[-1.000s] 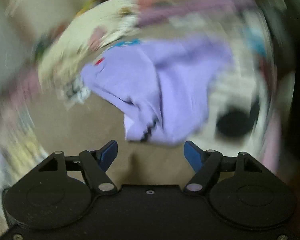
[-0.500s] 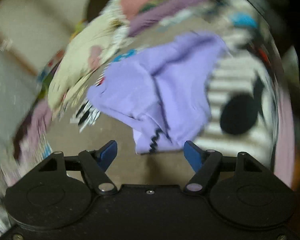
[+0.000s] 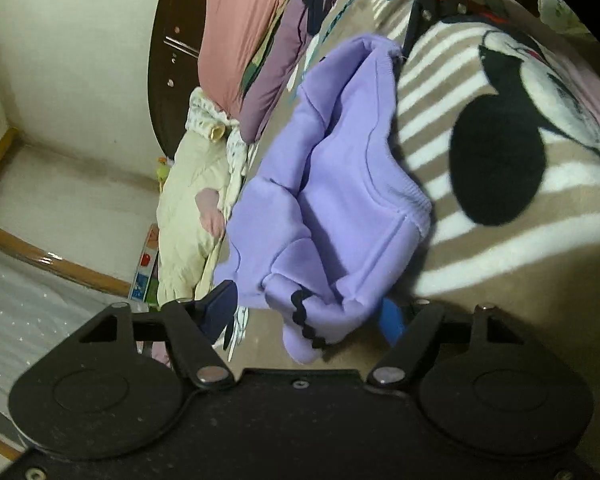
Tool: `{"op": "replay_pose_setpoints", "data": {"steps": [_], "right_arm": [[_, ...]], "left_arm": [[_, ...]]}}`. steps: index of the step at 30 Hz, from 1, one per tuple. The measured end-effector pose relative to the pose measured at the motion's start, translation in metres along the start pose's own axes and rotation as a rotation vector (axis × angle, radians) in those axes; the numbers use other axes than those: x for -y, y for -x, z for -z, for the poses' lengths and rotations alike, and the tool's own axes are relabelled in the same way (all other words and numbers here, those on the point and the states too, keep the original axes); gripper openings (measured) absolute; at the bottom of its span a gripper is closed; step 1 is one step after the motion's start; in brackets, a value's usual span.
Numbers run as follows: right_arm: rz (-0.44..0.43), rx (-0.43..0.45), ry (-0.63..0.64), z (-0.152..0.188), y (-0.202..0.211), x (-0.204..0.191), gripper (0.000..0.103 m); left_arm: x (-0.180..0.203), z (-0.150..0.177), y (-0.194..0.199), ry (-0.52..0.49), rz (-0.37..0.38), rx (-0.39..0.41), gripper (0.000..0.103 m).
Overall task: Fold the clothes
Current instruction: 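Grasp the hem with the left tool while the right tool grasps the hem's other side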
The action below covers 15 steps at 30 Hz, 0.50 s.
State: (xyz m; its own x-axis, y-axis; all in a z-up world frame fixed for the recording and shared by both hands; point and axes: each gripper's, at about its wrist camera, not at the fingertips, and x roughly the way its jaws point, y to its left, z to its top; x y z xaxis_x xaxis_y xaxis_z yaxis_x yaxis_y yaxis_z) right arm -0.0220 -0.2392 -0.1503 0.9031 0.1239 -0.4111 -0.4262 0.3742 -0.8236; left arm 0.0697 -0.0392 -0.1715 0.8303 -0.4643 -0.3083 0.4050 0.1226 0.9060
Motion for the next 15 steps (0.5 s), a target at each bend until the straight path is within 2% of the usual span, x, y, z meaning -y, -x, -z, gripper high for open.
{"op": "replay_pose_setpoints", "data": {"steps": [2, 4, 5, 6, 8, 9, 11, 13, 15], "right_arm": [[-0.005, 0.012, -0.002, -0.001, -0.006, 0.004, 0.080], [-0.007, 0.016, -0.034, -0.004, -0.011, 0.011, 0.091], [-0.010, 0.011, -0.059, -0.004, -0.012, 0.014, 0.094], [-0.014, 0.007, -0.083, -0.004, -0.013, 0.016, 0.092], [-0.031, -0.003, -0.095, -0.007, -0.011, 0.014, 0.072], [-0.042, -0.007, -0.097, -0.008, -0.009, 0.012, 0.056], [-0.062, -0.017, -0.100, -0.012, -0.005, 0.007, 0.055], [-0.088, -0.038, -0.158, -0.015, -0.006, 0.016, 0.055], [-0.097, -0.049, -0.193, -0.018, -0.007, 0.022, 0.056]], "left_arm": [[-0.002, -0.001, -0.009, -0.012, 0.010, 0.018, 0.074], [-0.006, -0.001, -0.018, -0.008, 0.030, 0.027, 0.073], [-0.008, -0.001, -0.022, -0.006, 0.040, 0.031, 0.068], [-0.010, -0.002, -0.025, 0.011, 0.044, 0.025, 0.066], [-0.008, -0.006, -0.029, 0.022, 0.033, 0.007, 0.061], [-0.007, -0.009, -0.029, 0.034, 0.023, -0.007, 0.060], [-0.008, -0.014, -0.028, 0.072, 0.001, -0.034, 0.056], [-0.008, -0.020, -0.025, 0.099, -0.018, -0.050, 0.054], [-0.008, -0.024, -0.028, 0.115, -0.007, -0.057, 0.053]]}}
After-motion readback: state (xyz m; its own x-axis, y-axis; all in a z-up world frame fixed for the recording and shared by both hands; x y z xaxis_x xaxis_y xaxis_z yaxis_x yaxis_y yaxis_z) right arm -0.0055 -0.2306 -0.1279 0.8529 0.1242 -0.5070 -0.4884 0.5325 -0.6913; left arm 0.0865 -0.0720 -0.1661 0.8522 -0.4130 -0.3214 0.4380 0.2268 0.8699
